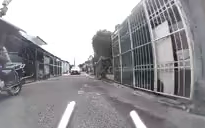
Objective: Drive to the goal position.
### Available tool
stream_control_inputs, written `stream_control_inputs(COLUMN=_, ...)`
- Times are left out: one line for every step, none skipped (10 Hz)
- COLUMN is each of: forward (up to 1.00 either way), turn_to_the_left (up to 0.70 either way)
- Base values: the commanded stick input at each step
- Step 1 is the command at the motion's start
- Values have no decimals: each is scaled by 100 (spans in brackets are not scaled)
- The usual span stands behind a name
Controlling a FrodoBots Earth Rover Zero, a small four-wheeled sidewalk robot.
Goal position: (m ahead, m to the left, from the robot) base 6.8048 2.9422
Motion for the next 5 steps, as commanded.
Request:
stream_control_inputs(forward=85, turn_to_the_left=0)
stream_control_inputs(forward=85, turn_to_the_left=0)
stream_control_inputs(forward=85, turn_to_the_left=0)
stream_control_inputs(forward=85, turn_to_the_left=0)
stream_control_inputs(forward=85, turn_to_the_left=0)
